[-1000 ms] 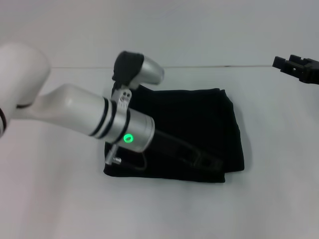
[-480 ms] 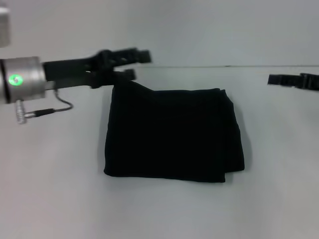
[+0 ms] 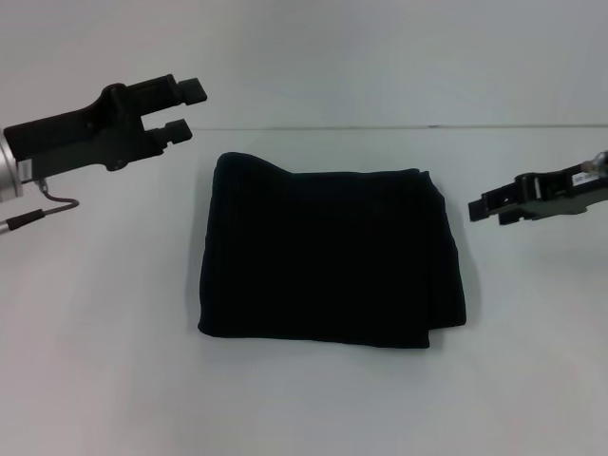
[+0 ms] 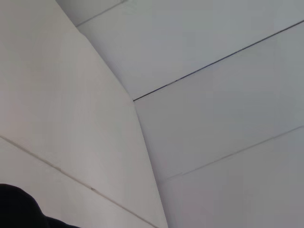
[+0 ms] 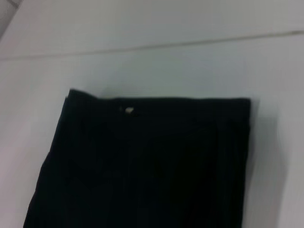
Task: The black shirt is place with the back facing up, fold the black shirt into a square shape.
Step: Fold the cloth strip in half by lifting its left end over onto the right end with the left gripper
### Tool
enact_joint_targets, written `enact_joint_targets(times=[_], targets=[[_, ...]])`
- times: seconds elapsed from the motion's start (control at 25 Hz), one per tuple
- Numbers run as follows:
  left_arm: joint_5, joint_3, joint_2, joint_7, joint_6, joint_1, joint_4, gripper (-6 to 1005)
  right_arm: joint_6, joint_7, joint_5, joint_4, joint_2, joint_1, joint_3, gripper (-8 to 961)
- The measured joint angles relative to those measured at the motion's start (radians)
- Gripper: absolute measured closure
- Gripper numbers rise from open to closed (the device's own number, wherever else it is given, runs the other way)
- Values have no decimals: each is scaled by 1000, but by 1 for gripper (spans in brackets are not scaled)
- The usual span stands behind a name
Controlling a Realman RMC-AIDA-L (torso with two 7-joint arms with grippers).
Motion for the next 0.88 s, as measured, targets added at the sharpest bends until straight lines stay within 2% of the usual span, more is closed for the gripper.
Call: enact_joint_targets(times=[0.12, 0.32, 0.64, 0.88], targets=[[0, -8, 0, 1, -6, 2, -1, 258, -15, 20, -44, 8, 14, 31, -5, 484], [0, -25, 3, 3, -20, 3, -3, 261, 1, 64, -51, 25, 31, 49, -47, 493], [-5, -26, 4, 9, -32, 4, -24, 262, 83, 78, -23, 91, 52, 63, -42, 525], [-6, -23, 1, 9, -36, 4, -26, 262, 150, 78, 18, 150, 56, 66, -40, 549]])
